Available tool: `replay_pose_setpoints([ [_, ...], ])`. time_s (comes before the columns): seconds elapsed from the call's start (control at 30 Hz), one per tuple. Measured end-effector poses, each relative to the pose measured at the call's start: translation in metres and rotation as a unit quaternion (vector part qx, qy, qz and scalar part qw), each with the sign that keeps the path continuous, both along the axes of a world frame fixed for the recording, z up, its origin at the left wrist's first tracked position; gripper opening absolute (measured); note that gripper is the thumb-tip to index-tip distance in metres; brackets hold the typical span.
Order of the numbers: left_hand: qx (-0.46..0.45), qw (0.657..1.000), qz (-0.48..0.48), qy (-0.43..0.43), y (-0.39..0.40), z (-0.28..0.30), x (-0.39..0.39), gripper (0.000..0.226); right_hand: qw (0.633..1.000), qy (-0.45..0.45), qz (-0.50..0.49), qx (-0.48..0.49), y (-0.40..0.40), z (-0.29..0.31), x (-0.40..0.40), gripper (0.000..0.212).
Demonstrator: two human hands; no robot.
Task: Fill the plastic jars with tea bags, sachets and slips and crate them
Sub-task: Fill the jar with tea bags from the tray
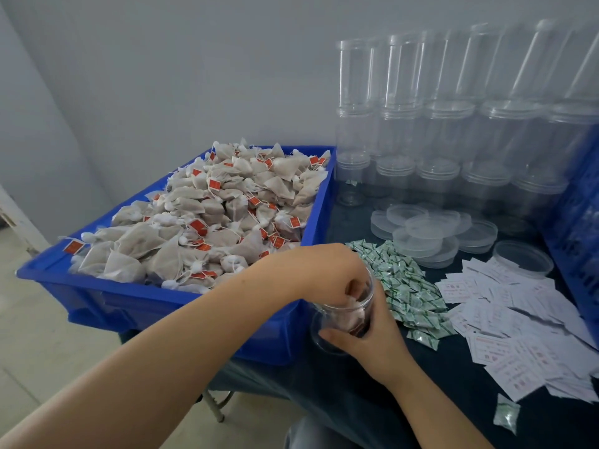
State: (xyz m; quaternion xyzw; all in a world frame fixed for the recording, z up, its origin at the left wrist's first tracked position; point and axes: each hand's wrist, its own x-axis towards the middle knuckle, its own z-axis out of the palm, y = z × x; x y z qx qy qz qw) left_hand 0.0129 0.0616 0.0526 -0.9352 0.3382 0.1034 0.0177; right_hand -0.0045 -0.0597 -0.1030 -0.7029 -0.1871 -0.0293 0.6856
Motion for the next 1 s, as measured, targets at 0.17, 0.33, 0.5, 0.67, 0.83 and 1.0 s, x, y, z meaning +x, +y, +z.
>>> replay_pose_setpoints([
  [0.17,0.091,0.995,-0.005,0.038,-0.015,-0.010,0.011,0.010,1.000,-0.004,-0.016,-0.008,0.000,-0.003,0.002,0.095],
  [0.33,0.074,0.995,0.003,0.064,-0.020,-0.014,0.018,0.011,1.000,0.005,-0.012,0.000,0.000,-0.005,0.004,0.094],
  [0.5,0.068,0.991,0.015,0.110,-0.018,-0.016,0.021,0.007,1.000,0.009,-0.013,-0.007,0.000,-0.006,0.005,0.094],
  [0.67,0.077,0.983,0.035,0.160,-0.020,-0.019,0.021,0.018,1.000,0.028,-0.002,0.007,0.001,-0.007,0.004,0.096],
  [0.83,0.085,0.978,0.034,0.187,-0.022,-0.016,0.019,0.021,0.999,0.037,0.003,0.017,0.001,-0.007,0.003,0.097],
  [1.0,0.105,0.978,0.021,0.179,-0.023,-0.013,0.020,0.021,0.999,0.047,0.013,0.017,0.001,-0.007,0.004,0.105],
])
